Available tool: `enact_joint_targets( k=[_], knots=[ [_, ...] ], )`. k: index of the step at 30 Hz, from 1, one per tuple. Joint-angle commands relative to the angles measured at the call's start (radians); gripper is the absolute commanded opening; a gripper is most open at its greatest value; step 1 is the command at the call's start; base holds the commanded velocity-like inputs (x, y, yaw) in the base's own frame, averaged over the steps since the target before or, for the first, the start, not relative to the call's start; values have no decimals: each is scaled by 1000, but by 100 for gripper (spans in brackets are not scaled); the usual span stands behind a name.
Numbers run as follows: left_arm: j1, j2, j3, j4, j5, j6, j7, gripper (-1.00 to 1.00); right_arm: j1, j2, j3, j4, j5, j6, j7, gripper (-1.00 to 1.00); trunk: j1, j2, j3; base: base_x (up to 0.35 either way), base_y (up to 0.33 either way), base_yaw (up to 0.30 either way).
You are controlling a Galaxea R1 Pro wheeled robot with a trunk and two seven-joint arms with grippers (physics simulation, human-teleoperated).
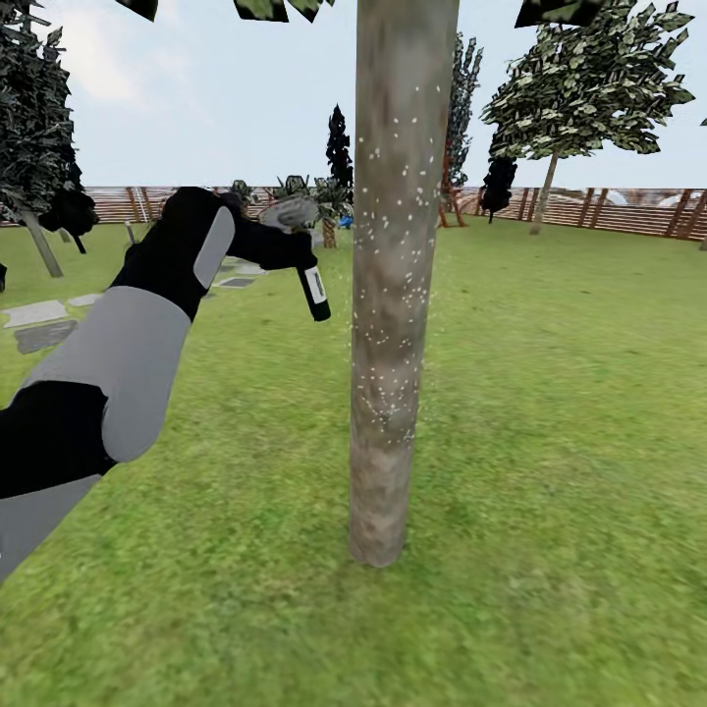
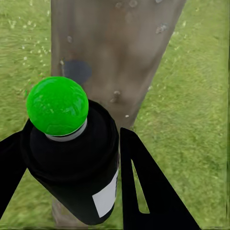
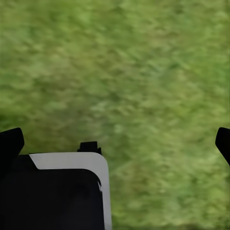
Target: In the garden, pick up the pesticide atomizer on the floor and spray pesticide onto both trees until each tree trunk is fully covered.
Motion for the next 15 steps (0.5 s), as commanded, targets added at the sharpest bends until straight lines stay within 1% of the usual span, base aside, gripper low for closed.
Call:
enact_joint_targets(
  k=[1,2,3,6,7,8,11,12,13,15],
  knots=[
    [0,-16,4,45,2,-1,0,-100,0,0,0,0,0,0,0,100,0,0,0,0,0,0],
    [0,-57,7,194,2,-8,3,-100,0,1,0,0,0,0,0,100,0,0,0,0,0,0],
    [0,-72,9,277,2,-34,4,-100,0,1,0,0,0,0,0,100,0,0,0,0,0,0],
    [1,-84,13,434,2,-132,4,-100,0,0,0,0,0,0,0,100,0,0,0,0,0,0],
    [1,-86,14,501,2,-192,4,-100,0,0,0,0,0,0,0,100,0,0,0,0,0,0],
    [1,-88,14,542,2,-239,4,-100,0,0,0,0,0,0,0,100,0,0,0,0,0,0],
    [4,-88,15,574,1,-291,5,-100,0,0,0,0,0,0,0,100,0,0,0,0,0,0],
    [7,-89,15,582,1,-347,4,-100,0,0,0,0,0,0,0,100,0,0,0,0,0,0],
    [19,-89,15,584,0,-374,4,-100,0,0,0,0,0,1,0,100,0,0,0,0,0,0],
    [53,-90,15,586,-1,-395,4,-100,0,0,0,0,0,0,0,100,0,0,0,0,0,0]
  ],
)
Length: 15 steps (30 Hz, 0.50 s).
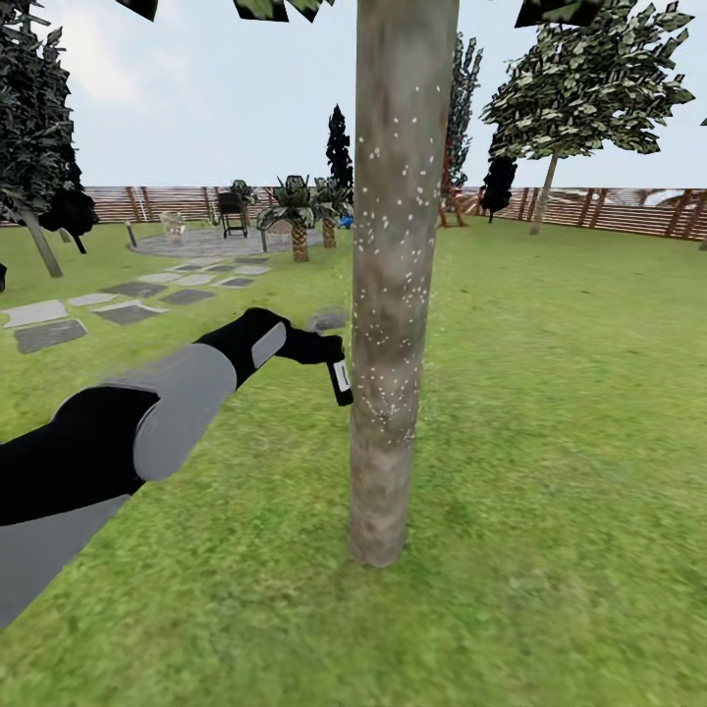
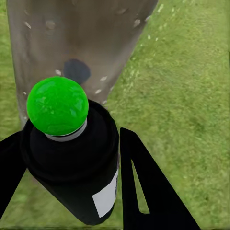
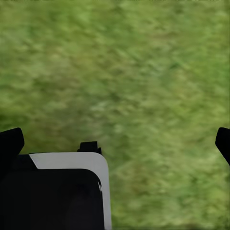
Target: In the garden, pick up the pesticide atomizer on the floor and spray pesticide onto both trees until each tree trunk is fully covered.
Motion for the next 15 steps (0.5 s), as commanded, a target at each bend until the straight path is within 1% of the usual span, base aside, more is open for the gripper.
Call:
enact_joint_targets(
  k=[1,2,5,6,7,9,11,13,14,15],
  knots=[
    [20,0,4,0,2,-11,0,-100,0,0,0,0,0,0,0,100,0,0,0,0,0,0],
    [73,0,4,0,1,-60,0,-100,0,0,0,0,0,1,0,100,0,0,0,0,0,0],
    [167,1,5,0,0,-149,0,-100,0,-1,0,-1,0,-1,0,100,0,0,0,0,0,0],
    [212,1,4,0,0,-189,0,-100,2,0,0,0,0,0,0,100,0,0,0,0,0,0],
    [264,2,4,1,-1,-230,0,-100,10,2,0,0,0,0,0,100,0,0,0,0,0,0],
    [409,3,3,0,-2,-338,1,-100,18,1,0,0,0,0,0,100,0,0,0,0,0,0],
    [508,4,2,-1,-10,-421,4,-100,20,1,0,0,0,1,0,100,0,0,0,0,0,0],
    [592,14,2,-2,-21,-510,10,-100,21,2,0,0,0,1,0,100,0,0,0,0,0,0],
    [617,23,2,-2,-23,-534,11,-100,21,2,0,0,0,1,0,100,0,0,0,0,0,0],
    [636,42,1,-2,-24,-551,11,-100,21,2,0,0,0,1,0,100,0,0,0,0,0,0]
  ],
)
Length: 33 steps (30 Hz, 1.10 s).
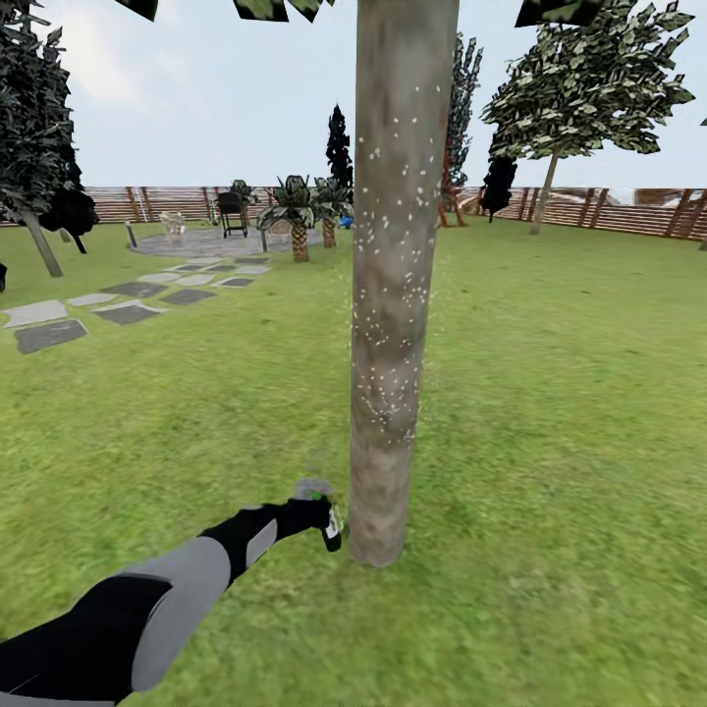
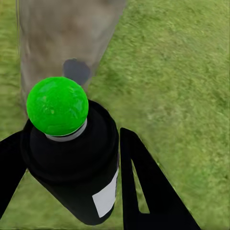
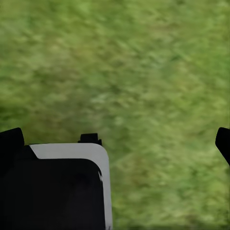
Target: In the garden, pick up the pesticide atomizer on the floor and spray pesticide onto both trees until each tree trunk is fully covered.
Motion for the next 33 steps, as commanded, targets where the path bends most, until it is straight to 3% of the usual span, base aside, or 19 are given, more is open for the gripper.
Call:
enact_joint_targets(
  k=[1,3,5,8,12,26,33],
  knots=[
    [17,25,7,-1,2,-16,0,-100,0,0,0,0,0,0,0,100,0,0,0,0,0,0],
    [30,46,6,-1,1,-29,-1,-100,0,1,0,0,0,0,1,100,0,0,0,-92,0,0],
    [33,51,5,0,-8,-31,-1,-100,0,2,0,0,0,0,1,100,0,0,0,-237,0,0],
    [39,52,4,1,-71,-41,0,-100,0,1,0,0,0,0,1,100,0,0,0,-319,0,0],
    [41,48,4,2,-102,-51,1,-100,0,1,0,0,0,0,1,100,0,0,0,-344,0,0],
    [43,36,4,3,-107,-47,2,-100,0,-6,0,-2,1,-2,-1,100,0,0,0,-350,38,0],
    [49,33,4,0,-105,-51,1,-100,0,-42,1,-4,1,-6,-3,100,0,0,0,-286,99,0]
  ],
)
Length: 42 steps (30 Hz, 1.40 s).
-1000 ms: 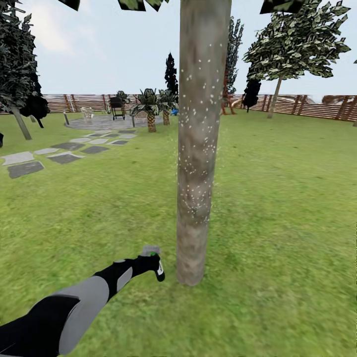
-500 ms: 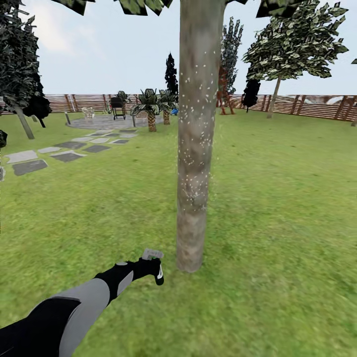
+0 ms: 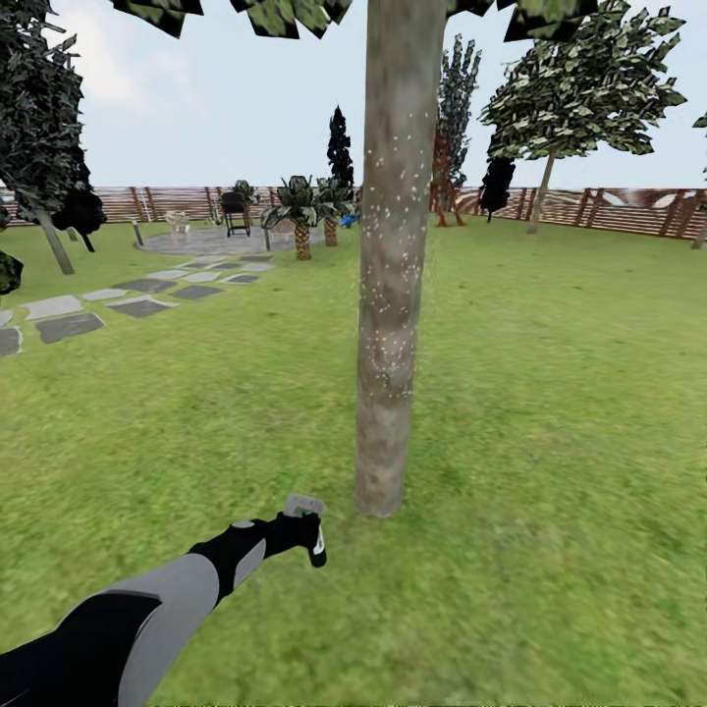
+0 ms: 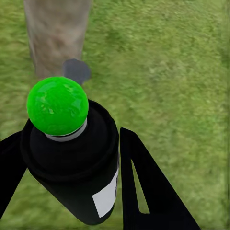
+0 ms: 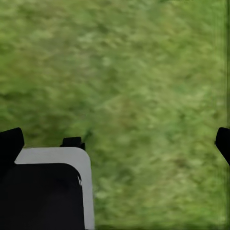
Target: In the garden, pick up the pesticide atomizer on the floor and spray pesticide onto both trees until each tree trunk is fully covered.
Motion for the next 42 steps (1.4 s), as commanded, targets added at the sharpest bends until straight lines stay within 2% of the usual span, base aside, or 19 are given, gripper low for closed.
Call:
enact_joint_targets(
  k=[1,3,6,8,9,11,13,16,18,19,22,26,28,29,31,33,36,40,42],
  knots=[
    [0,0,0,-3,1,0,-1,-100,0,-7,0,-1,0,-1,-1,100,0,0,0,-60,22,0],
    [0,2,1,-17,4,3,-4,-100,0,-55,-3,-5,-3,-2,-1,100,0,0,0,-25,9,0],
    [0,4,1,-27,5,6,-1,-100,0,-87,-3,-69,-2,0,1,100,0,0,0,-8,3,0],
    [0,6,2,-29,5,3,52,-100,-3,-100,-3,-164,-1,4,-3,100,0,0,0,-2,1,0],
    [0,5,-1,-40,7,2,120,-100,-19,-111,-3,-233,1,38,-13,100,0,0,0,0,0,0],
    [0,4,-5,-123,7,7,179,-100,-110,-137,-3,-299,2,204,-34,100,0,0,0,0,0,0],
    [0,5,-6,-191,6,39,198,-100,-214,-191,-3,-319,1,301,-40,100,0,0,0,0,0,0],
    [0,10,-6,-220,5,77,198,-100,-323,-247,-3,-327,2,340,-13,100,0,0,0,0,0,0],
    [0,11,-7,-226,4,82,100,-100,-378,-273,-3,-329,5,346,119,100,0,0,0,0,0,0],
    [0,11,-7,-239,2,86,-34,-100,-415,-300,-3,-331,8,348,242,100,0,0,0,0,0,0],
    [0,16,-8,-292,0,95,-266,-100,-511,-356,-3,-338,9,351,554,100,0,0,0,0,0,0],
    [0,17,-11,-338,-2,125,-515,-100,-619,-373,-3,-356,9,411,864,100,0,0,0,0,0,0],
    [0,17,-15,-348,-36,131,-662,-100,-648,-373,-1,-431,8,477,1036,100,0,0,0,0,0,0],
    [0,16,-16,-351,-89,133,-728,-100,-655,-370,-1,-478,7,514,1124,100,0,0,0,0,0,0],
    [0,6,-16,-353,-162,133,-776,-100,-660,-354,0,-533,5,567,1205,100,0,0,0,0,0,0],
    [0,-11,-17,-354,-201,133,-796,-100,-661,-320,0,-565,3,597,1251,100,0,0,0,0,0,0],
    [0,-35,-16,-377,-225,132,-808,-100,-662,-204,2,-610,2,616,1292,100,0,0,0,0,0,0],
    [0,-40,-15,-393,-229,130,-810,-100,-662,-41,6,-625,6,620,1367,100,0,0,0,0,0,0],
    [0,-39,-15,-394,-230,129,-810,-100,-662,-15,24,-626,7,620,1373,100,0,0,0,0,0,0]
  ],
)
